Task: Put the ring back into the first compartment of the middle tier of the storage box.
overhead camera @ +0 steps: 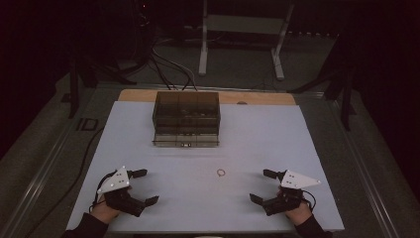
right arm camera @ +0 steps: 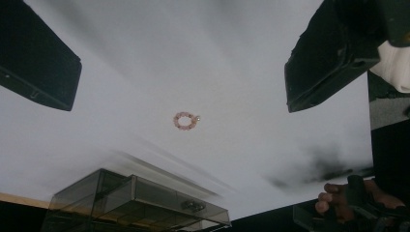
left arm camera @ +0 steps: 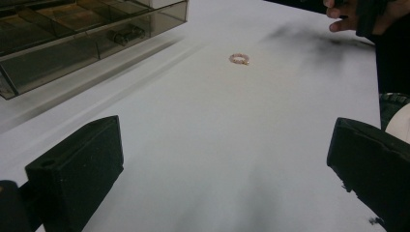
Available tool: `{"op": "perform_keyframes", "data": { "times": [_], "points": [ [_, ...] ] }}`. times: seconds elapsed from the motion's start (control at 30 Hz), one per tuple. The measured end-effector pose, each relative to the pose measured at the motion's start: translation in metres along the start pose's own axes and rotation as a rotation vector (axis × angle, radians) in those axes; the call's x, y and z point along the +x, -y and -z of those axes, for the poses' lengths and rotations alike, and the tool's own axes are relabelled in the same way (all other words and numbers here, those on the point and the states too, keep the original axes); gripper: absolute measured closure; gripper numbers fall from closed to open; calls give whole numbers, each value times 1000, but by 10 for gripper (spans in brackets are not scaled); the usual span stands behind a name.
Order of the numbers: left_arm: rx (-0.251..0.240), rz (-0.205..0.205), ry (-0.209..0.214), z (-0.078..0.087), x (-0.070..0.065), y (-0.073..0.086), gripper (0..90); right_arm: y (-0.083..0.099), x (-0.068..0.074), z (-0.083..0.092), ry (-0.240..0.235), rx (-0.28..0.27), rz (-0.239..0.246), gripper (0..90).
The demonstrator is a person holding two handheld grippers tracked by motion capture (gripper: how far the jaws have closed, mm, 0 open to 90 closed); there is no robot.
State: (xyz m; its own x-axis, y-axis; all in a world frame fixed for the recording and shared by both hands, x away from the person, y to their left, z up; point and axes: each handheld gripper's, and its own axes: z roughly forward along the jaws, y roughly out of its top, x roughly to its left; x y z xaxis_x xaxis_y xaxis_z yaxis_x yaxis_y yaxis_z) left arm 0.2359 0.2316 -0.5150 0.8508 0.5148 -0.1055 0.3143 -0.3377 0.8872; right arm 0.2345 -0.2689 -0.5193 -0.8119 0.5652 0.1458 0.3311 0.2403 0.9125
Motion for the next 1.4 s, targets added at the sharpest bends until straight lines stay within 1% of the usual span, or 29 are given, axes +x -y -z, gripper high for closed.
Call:
{"op": "perform_keyframes", "data": {
  "times": [0.4,0.77,0.9,0.97,1.13,1.2,1.27,1.4],
  "points": [
    [3,-5,7,0,0,1,9,-1,1,-2,13,14,8,0],
    [12,-4,24,-1,-1,0,9,-1,2,-2,20,17,13,0],
    [9,-6,38,-3,-2,-1,9,-2,3,-2,19,16,12,0],
    [6,-7,47,-3,-1,-2,9,-3,4,-3,18,14,12,0],
    [-4,-5,45,-4,0,-5,9,-3,4,-3,21,12,8,0],
    [-8,-13,42,-4,1,-7,9,-3,4,-3,24,13,7,0],
    [-9,-12,40,-5,0,-10,9,-3,4,-3,25,12,8,0],
    [-8,-19,47,-8,-1,-16,9,-3,4,-3,27,7,7,0]
  ]
}}
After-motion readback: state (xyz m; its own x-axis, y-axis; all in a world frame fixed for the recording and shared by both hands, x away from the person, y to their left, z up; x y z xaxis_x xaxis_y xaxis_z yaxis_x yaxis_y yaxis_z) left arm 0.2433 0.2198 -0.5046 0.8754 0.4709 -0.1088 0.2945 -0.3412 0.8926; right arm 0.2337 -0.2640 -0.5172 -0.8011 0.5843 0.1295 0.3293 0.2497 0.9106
